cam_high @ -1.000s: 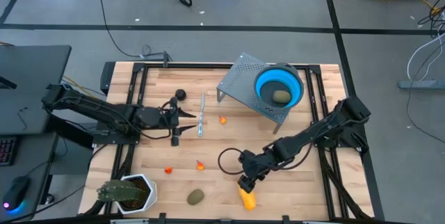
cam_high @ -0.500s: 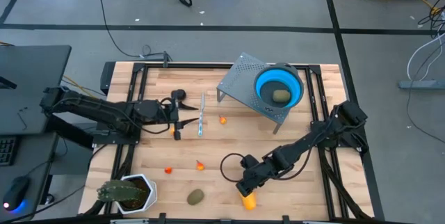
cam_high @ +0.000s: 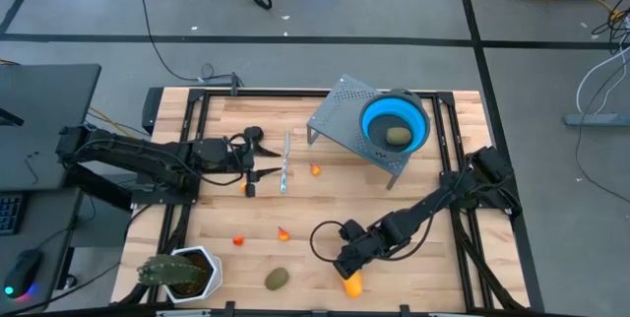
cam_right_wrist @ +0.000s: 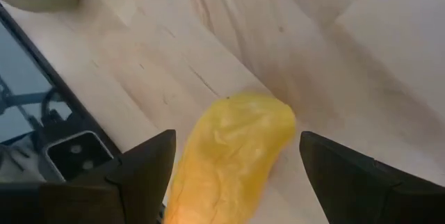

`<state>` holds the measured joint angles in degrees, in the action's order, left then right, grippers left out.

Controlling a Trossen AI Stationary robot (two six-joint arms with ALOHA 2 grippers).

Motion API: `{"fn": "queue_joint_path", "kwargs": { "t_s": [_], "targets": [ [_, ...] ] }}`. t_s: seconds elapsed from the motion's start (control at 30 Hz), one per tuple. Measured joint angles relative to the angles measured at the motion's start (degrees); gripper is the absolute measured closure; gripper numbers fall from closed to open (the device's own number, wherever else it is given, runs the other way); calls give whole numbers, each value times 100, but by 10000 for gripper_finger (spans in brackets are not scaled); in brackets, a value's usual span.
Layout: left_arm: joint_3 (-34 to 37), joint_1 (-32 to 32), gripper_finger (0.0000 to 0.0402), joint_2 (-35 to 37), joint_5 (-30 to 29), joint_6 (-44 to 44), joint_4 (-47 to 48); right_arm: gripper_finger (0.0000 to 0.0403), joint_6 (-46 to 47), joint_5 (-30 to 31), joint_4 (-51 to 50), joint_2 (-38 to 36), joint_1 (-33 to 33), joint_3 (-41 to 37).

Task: Pick & Place Fruit
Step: Put the yellow mango in the blue strainer bowl on the shelf

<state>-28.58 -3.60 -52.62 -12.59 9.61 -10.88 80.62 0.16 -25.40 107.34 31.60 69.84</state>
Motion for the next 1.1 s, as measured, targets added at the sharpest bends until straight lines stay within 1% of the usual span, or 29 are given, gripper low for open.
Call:
{"fn": "queue_joint_path", "kwargs": {
  "t_s": [0.17,0.37,0.47,0.6,0.73,0.97,1.1],
  "targets": [
    [0,0,232,0,45,-343,237,87,-24,180,-205,5,49,0],
    [0,0,232,0,54,-822,762,87,-394,216,-57,184,47,4],
    [0,-1,232,0,52,-1046,913,87,-585,45,129,358,45,4],
    [0,-36,232,0,37,-1230,1071,87,-675,-206,51,482,46,24],
    [0,-118,232,0,25,-1289,1064,87,-676,-373,-219,467,30,33],
    [0,-168,232,0,19,-1301,1054,87,-449,-897,-366,453,19,22],
    [0,-168,232,0,21,-1222,1056,87,-442,-973,-409,453,20,17]
  ]
}}
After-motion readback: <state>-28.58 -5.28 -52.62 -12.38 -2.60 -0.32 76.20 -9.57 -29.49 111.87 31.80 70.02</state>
